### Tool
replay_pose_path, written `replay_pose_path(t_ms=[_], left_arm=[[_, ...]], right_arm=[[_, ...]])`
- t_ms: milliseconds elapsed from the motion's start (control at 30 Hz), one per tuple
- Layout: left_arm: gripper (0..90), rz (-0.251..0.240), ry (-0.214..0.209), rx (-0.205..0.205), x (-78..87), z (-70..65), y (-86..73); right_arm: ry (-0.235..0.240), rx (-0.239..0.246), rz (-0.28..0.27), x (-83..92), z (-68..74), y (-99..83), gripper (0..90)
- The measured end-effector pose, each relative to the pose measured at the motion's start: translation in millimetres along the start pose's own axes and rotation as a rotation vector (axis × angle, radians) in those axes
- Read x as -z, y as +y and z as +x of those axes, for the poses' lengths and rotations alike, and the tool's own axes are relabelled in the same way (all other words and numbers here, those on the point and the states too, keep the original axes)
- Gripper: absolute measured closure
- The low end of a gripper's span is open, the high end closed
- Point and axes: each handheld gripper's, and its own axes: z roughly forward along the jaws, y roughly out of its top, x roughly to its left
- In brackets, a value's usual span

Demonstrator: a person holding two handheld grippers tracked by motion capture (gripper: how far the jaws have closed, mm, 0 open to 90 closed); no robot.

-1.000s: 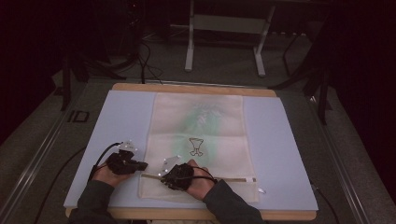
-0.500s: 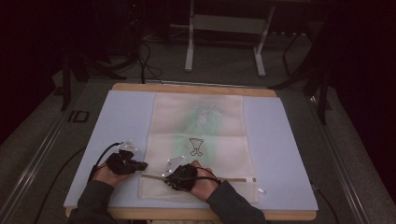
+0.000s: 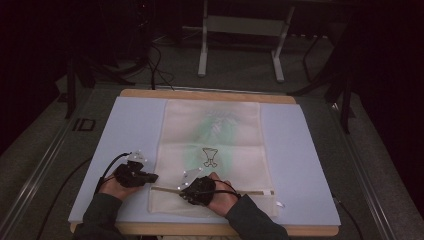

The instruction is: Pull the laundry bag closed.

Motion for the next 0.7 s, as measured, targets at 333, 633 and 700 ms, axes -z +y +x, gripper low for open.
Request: replay_pose_path(t_ms=[333,633,700], left_arm=[[90.0,-0.002,-0.001,0.003,0.0,0.0,-0.2],[90.0,-0.003,-0.001,0.004,0.0,0.0,-0.4],[90.0,-0.003,-0.002,0.005,0.0,0.2,-0.4]], right_arm=[[-0.011,-0.001,0.013,4.8,-0.6,-4.5,82.5],[-0.014,-0.004,0.016,9.1,-2.5,-11.2,82.4],[-0.015,-0.011,0.020,10.1,-2.8,-12.9,82.5]])
